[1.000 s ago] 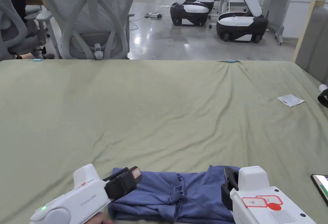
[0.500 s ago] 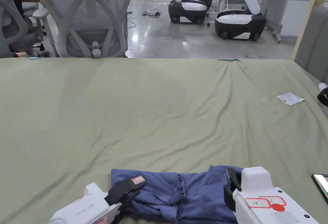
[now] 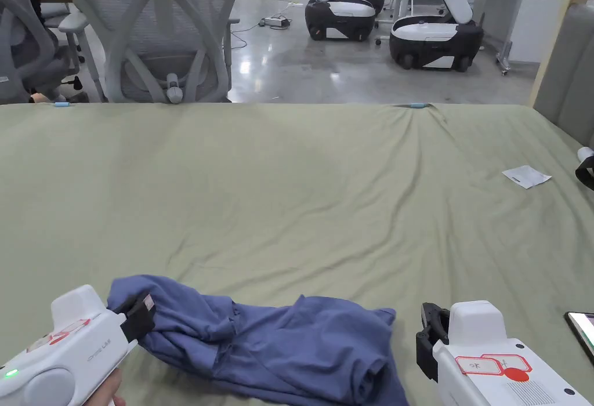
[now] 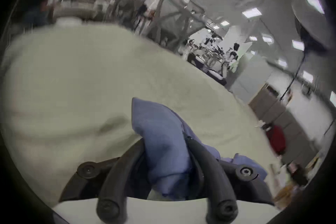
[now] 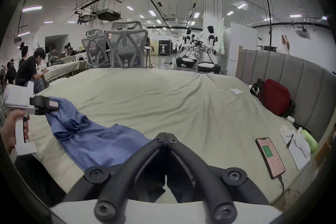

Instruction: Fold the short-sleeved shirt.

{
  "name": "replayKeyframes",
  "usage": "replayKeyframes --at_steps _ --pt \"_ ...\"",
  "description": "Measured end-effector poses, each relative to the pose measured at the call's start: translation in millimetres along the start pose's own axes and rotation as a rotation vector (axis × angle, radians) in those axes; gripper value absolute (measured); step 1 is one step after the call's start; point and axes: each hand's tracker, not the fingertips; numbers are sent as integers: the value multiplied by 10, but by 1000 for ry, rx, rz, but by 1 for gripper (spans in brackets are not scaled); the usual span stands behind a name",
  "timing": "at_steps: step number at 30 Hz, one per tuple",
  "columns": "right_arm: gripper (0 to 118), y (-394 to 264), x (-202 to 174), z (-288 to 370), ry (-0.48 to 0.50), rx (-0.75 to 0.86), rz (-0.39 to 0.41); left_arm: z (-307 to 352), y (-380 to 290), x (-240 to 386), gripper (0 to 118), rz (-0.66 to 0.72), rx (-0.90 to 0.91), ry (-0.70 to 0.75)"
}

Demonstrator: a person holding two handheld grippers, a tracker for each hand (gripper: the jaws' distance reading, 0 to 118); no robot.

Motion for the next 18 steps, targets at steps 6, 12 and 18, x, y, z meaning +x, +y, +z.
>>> replayKeyframes --at_steps 6,12,18 --pt "0 -53 136 61 -21 -3 -20 286 -174 1090 18 -393 128 -145" --pt "0 -126 358 157 -59 -8 -51 223 -825 2146 16 -667 13 -349" --pt "0 -133 509 246 -92 -9 -50 -126 -1376 2419 26 -826 -165 -275"
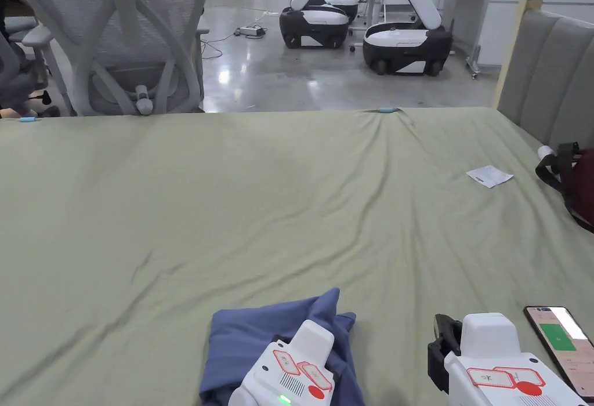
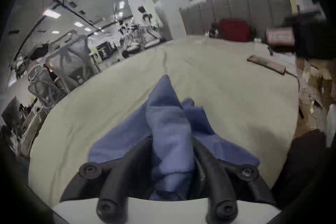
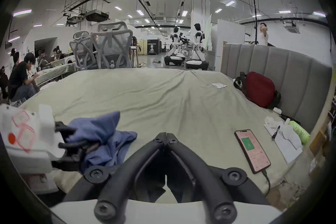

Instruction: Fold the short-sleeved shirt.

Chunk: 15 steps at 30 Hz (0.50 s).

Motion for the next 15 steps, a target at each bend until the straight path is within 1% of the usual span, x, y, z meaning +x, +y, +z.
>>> replayKeyframes --at_steps 1,2,3,4,7,9,10,12,13,15 --pt "0 10 16 11 2 0 -3 37 25 -37 42 8 6 -3" --pt "0 17 22 18 4 1 -6 96 61 -77 74 38 22 -16" --pt "0 23 18 21 6 3 -6 195 126 -165 89 89 50 -44" --pt "0 29 12 17 10 4 -5 281 189 -252 94 158 63 -80" --pt "0 38 -30 -1 26 7 -6 581 314 -655 92 471 174 -226" --pt "0 23 -67 -21 36 9 -7 613 258 -921 93 654 179 -275" --pt "0 9 -85 -31 40 7 -5 595 214 -1011 93 707 170 -274" --pt "0 -30 -125 -53 48 4 -3 501 120 -1107 91 763 128 -259" --pt "0 -48 -144 -62 50 1 1 452 67 -1128 84 769 96 -252" --pt "0 -40 -159 -52 54 5 10 359 -38 -1089 52 831 61 -307"
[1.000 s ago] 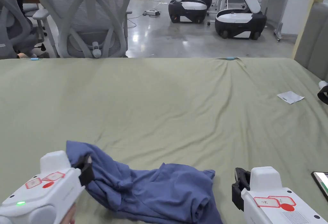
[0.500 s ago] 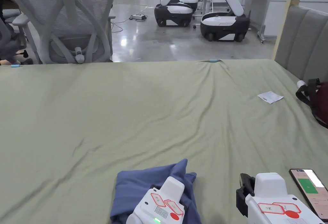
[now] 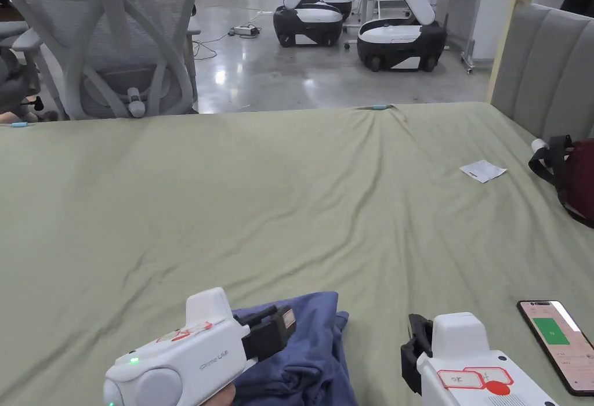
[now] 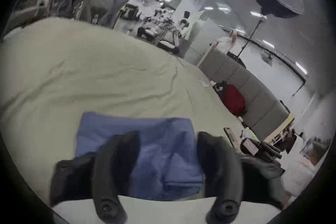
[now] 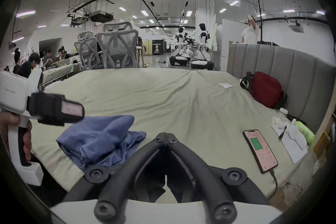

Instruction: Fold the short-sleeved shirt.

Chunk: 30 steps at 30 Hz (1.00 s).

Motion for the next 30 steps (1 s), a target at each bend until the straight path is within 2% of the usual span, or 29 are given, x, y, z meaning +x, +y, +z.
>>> replayKeyframes --at_steps 4,6,7,13,15,18,19,21,25,28,30 --pt "0 -25 5 -4 7 6 -2 -157 -251 57 21 74 -81 -166" --pt "0 -31 11 10 7 16 -3 -284 -357 144 10 63 -95 -158" --pt "0 -32 11 9 8 13 -2 -348 -400 170 0 59 -106 -152" --pt "0 -34 6 16 2 13 4 -598 -677 239 0 56 -185 -101" --pt "0 -6 5 -22 5 -8 7 -528 -665 225 0 68 -173 -110" --pt "0 65 -70 -86 11 -35 51 -317 -554 200 0 41 -128 -105" --pt "0 94 -102 -104 28 -35 40 -236 -513 183 0 30 -108 -97" --pt "0 156 -207 -189 129 -55 -36 -55 -411 80 0 30 -81 -87" --pt "0 144 -480 -499 278 -136 -124 225 -302 -188 0 57 -30 -31" --pt "0 24 -618 -766 327 -228 -170 415 -249 -443 0 99 5 4" --pt "0 -65 -618 -920 344 -315 -245 515 -229 -650 3 144 34 6"
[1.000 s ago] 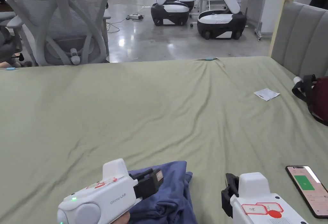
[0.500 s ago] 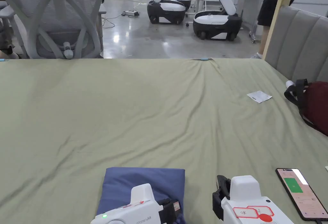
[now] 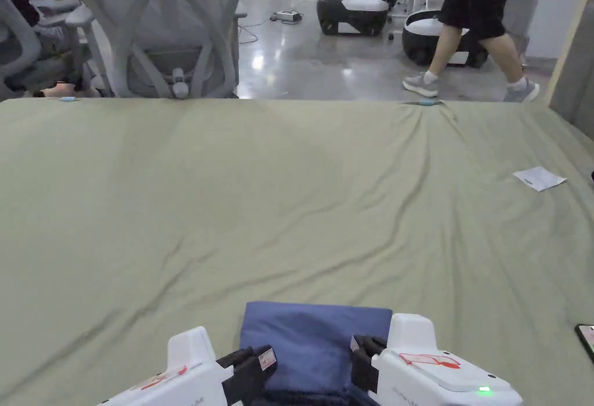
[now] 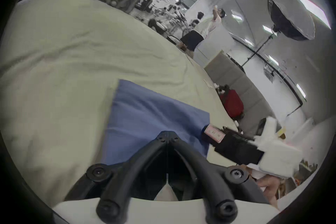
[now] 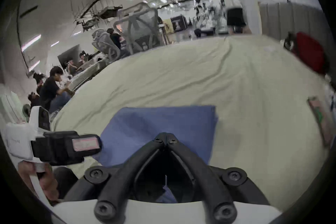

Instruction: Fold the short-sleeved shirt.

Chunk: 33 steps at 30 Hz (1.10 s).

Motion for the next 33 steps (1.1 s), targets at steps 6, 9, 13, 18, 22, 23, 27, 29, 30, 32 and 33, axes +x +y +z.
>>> replayKeyframes --at_steps 6,9,13,18,22,23,27,29,30,32,33 --pt "0 11 123 -100 -108 -30 -58 -78 81 -537 111 210 -7 -24" --pt "0 14 76 -118 -159 -33 -18 -372 22 -698 110 373 -95 -187" --pt "0 2 28 -122 -166 -28 24 -738 24 -726 102 527 -107 -362" --pt "0 18 -31 -62 -148 3 70 -902 63 -496 31 347 -163 -116" --pt "0 52 -273 30 -157 66 211 -634 222 -490 29 308 -127 -135" --pt "0 66 -358 38 -150 77 230 -538 288 -490 29 257 -118 -109" --pt "0 130 -789 -28 -116 99 281 -62 615 -677 29 163 -68 -44" --pt "0 139 -1059 -104 -105 113 314 211 796 -848 29 122 -44 -10" --pt "0 137 -1215 -155 -97 114 324 363 904 -980 29 118 -35 -1" --pt "0 134 -1513 -277 -69 117 342 647 1090 -1240 29 100 -20 37" --pt "0 113 -1680 -338 -53 121 352 796 1194 -1387 29 86 -14 73"
